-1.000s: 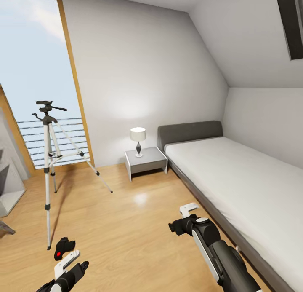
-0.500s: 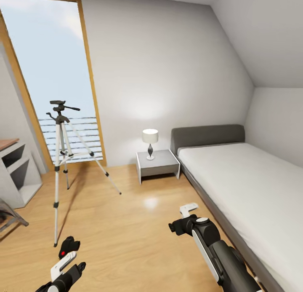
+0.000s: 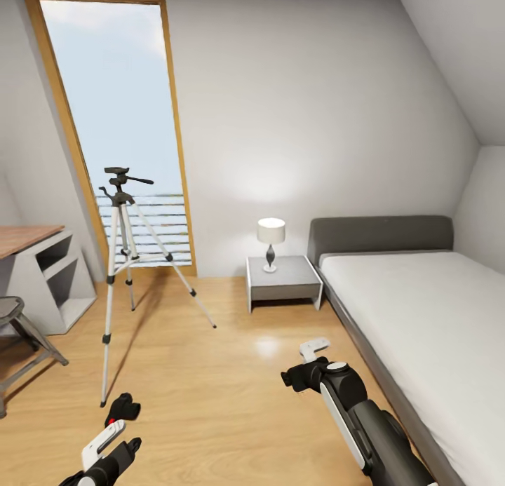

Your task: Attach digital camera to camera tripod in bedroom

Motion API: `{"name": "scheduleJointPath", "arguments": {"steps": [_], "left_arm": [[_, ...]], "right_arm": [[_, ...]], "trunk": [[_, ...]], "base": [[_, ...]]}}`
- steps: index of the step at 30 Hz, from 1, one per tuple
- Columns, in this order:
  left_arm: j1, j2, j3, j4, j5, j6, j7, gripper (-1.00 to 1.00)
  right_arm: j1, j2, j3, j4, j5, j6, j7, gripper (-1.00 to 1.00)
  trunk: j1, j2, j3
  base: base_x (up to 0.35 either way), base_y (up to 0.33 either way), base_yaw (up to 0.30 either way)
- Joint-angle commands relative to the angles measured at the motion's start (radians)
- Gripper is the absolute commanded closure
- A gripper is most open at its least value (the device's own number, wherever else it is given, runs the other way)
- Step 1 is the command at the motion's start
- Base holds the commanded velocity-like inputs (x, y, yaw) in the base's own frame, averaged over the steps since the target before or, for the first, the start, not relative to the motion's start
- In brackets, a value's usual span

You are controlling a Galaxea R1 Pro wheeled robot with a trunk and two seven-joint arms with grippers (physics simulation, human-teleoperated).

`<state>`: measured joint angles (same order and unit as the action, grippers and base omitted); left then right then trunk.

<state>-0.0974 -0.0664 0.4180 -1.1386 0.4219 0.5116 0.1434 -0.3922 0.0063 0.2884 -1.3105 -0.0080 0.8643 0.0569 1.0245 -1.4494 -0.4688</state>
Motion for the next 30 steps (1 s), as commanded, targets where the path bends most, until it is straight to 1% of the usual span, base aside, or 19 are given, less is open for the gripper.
{"name": "scheduleJointPath", "arguments": {"steps": [1, 6, 11, 30], "left_arm": [[-0.001, -0.001, 0.002, -0.001, 0.011, 0.005, 0.007, -1.00], [-0.001, 0.000, 0.003, 0.003, 0.012, 0.005, 0.007, -1.00], [-0.001, 0.001, 0.003, 0.007, 0.012, 0.005, 0.007, -1.00], [-0.001, 0.002, 0.003, 0.011, 0.013, 0.005, 0.005, -1.00]], "right_arm": [[-0.001, 0.000, 0.000, -0.001, 0.000, 0.004, 0.003, -1.00], [-0.001, 0.000, 0.000, -0.001, 0.000, 0.005, 0.003, -1.00], [-0.001, -0.001, 0.000, -0.001, 0.000, 0.005, 0.003, -1.00], [0.000, -0.001, 0.000, -0.001, 0.000, 0.005, 0.003, -1.00]], "trunk": [[0.000, -0.001, -0.001], [0.000, -0.001, -0.001], [0.000, -0.001, -0.001], [0.000, -0.001, -0.001]], "base": [[0.264, -0.222, 0.261], [0.274, -0.206, 0.239], [0.300, -0.119, 0.227], [0.324, -0.014, 0.247]]}}
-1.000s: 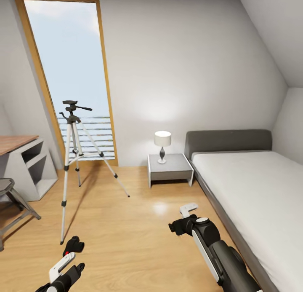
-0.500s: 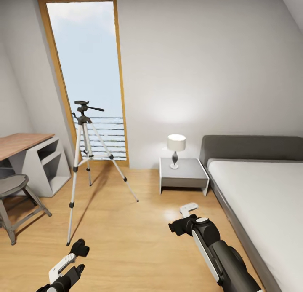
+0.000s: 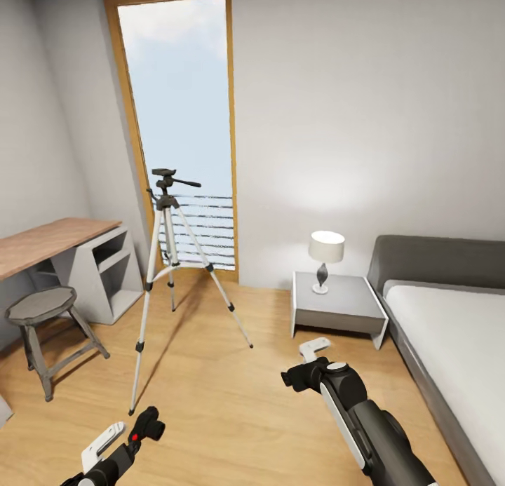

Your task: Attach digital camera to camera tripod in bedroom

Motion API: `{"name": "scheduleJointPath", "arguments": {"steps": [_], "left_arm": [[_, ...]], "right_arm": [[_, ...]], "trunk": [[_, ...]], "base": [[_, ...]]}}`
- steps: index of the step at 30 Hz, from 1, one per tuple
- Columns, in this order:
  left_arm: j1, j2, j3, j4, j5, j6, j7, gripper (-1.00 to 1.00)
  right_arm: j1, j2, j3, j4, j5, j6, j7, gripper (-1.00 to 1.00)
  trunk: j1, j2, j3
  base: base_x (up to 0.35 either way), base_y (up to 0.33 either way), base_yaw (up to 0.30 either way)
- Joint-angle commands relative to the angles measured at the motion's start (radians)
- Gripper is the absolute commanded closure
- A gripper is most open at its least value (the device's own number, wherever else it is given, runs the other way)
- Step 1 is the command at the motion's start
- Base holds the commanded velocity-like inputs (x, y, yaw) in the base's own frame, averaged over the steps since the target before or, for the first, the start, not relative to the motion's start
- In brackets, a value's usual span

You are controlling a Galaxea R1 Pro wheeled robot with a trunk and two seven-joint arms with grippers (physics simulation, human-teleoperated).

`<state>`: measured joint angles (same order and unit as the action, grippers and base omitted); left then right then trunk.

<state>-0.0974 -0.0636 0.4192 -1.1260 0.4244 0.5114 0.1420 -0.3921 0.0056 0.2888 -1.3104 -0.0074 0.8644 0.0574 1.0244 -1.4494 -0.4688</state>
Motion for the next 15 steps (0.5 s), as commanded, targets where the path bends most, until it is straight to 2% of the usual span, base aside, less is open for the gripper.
{"name": "scheduleJointPath", "arguments": {"steps": [1, 8, 15], "left_arm": [[-0.001, -0.001, 0.001, -0.002, 0.010, 0.005, 0.007, -1.00], [-0.001, -0.001, 0.001, -0.001, 0.010, 0.004, 0.007, -1.00], [-0.001, -0.001, 0.001, -0.001, 0.010, 0.004, 0.007, -1.00]], "right_arm": [[-0.001, 0.000, 0.000, -0.001, 0.000, 0.005, 0.002, -1.00], [-0.001, -0.001, 0.000, -0.001, 0.000, 0.004, 0.002, -1.00], [-0.001, -0.001, 0.000, -0.001, 0.000, 0.004, 0.002, -1.00]], "trunk": [[0.001, -0.001, -0.001], [0.001, -0.001, -0.001], [0.001, -0.001, -0.001]], "base": [[0.327, -0.001, 0.250], [0.327, -0.036, 0.250], [0.326, -0.106, 0.250]]}}
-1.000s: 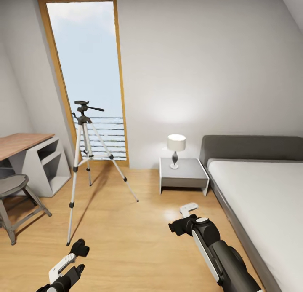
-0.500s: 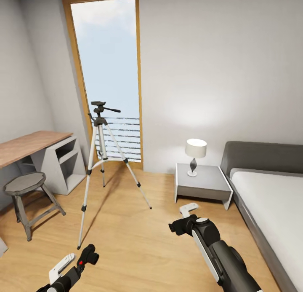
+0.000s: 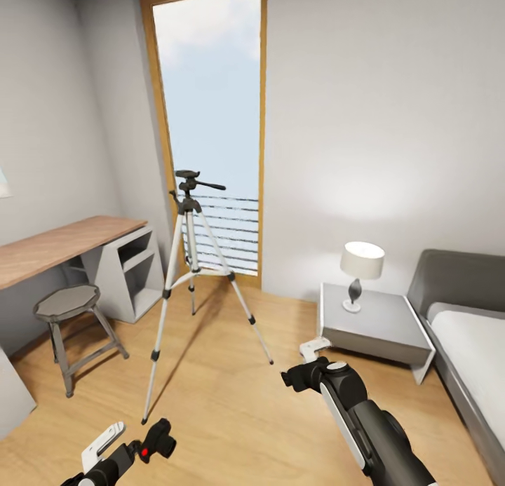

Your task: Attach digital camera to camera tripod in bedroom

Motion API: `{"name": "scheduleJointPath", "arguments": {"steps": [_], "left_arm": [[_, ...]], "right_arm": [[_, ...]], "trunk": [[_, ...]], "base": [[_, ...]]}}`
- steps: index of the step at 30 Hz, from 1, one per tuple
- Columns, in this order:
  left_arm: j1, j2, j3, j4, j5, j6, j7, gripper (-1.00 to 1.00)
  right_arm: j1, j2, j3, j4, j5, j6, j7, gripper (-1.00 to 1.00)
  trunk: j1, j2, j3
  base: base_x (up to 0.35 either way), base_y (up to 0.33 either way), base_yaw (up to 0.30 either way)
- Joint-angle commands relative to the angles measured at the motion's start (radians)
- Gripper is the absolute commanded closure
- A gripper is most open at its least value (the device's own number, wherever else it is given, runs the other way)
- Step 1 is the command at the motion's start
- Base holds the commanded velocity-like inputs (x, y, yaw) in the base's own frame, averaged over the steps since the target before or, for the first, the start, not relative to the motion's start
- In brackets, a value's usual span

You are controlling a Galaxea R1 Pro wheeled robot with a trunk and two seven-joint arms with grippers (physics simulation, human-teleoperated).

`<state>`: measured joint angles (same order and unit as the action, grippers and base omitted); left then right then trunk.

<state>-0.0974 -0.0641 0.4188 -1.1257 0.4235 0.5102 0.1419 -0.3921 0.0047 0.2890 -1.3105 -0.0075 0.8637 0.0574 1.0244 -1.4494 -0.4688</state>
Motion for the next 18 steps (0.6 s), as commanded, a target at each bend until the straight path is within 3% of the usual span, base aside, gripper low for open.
{"name": "scheduleJointPath", "arguments": {"steps": [1, 18], "left_arm": [[-0.001, -0.001, 0.002, -0.002, 0.011, 0.005, 0.007, -1.00], [-0.001, 0.000, 0.002, -0.002, 0.010, 0.005, 0.007, -1.00]], "right_arm": [[-0.001, 0.000, 0.000, -0.001, 0.000, 0.005, 0.002, -1.00], [-0.001, 0.000, 0.001, -0.001, 0.000, 0.005, 0.002, -1.00]], "trunk": [[0.001, -0.001, -0.001], [0.001, -0.001, -0.001]], "base": [[0.323, -0.133, 0.250], [0.312, -0.168, 0.250]]}}
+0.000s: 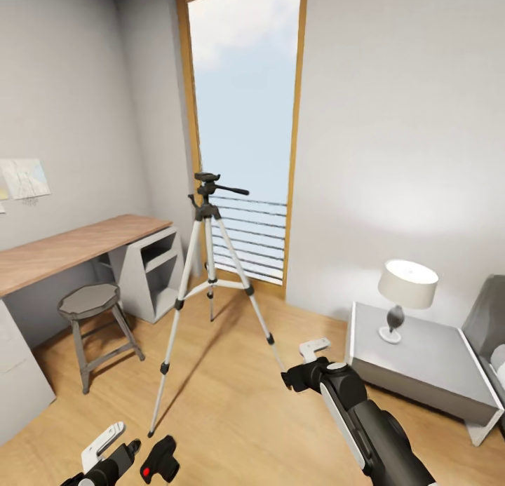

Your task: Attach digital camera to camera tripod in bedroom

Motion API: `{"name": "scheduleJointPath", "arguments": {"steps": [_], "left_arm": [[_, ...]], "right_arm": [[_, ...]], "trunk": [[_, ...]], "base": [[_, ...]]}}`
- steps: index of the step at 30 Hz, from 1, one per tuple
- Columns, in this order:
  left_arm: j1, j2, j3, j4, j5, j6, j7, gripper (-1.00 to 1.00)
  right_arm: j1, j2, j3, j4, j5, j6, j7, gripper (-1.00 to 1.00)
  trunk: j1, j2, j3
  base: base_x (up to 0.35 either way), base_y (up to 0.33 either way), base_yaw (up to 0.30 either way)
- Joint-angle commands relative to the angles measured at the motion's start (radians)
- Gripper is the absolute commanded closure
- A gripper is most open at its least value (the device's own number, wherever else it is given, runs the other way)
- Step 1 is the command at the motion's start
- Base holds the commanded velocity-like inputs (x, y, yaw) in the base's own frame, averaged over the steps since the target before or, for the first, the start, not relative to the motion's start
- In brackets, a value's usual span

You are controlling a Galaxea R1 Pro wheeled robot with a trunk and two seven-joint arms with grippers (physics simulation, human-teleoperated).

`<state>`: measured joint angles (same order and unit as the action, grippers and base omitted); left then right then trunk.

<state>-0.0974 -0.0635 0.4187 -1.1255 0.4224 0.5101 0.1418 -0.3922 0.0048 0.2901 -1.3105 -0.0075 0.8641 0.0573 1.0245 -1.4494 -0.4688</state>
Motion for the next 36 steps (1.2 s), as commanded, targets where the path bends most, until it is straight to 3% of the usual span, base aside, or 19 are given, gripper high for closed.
{"name": "scheduleJointPath", "arguments": {"steps": [1, 23, 28, 36], "left_arm": [[-0.001, -0.001, 0.002, -0.002, 0.011, 0.005, 0.007, -1.00], [-0.001, -0.006, 0.003, 0.000, 0.013, -0.027, 0.030, -1.00], [-0.001, -0.007, 0.003, 0.000, 0.040, -0.035, 0.047, -1.00], [-0.001, -0.006, 0.002, 0.000, 0.132, -0.039, 0.068, -1.00]], "right_arm": [[-0.001, 0.000, 0.000, -0.001, 0.000, 0.004, 0.002, -1.00], [0.000, -0.004, 0.000, -0.005, 0.000, 0.005, 0.009, -1.00], [0.001, -0.005, -0.001, -0.010, 0.000, 0.006, 0.020, -1.00], [0.005, -0.006, -0.002, -0.016, 0.000, 0.006, 0.027, -1.00]], "trunk": [[0.000, -0.001, -0.001], [0.000, -0.001, -0.001], [0.000, -0.001, -0.001], [0.000, -0.001, -0.001]], "base": [[0.279, -0.211, 0.250], [0.255, -0.238, 0.250], [0.229, -0.262, 0.249], [0.213, -0.271, 0.244]]}}
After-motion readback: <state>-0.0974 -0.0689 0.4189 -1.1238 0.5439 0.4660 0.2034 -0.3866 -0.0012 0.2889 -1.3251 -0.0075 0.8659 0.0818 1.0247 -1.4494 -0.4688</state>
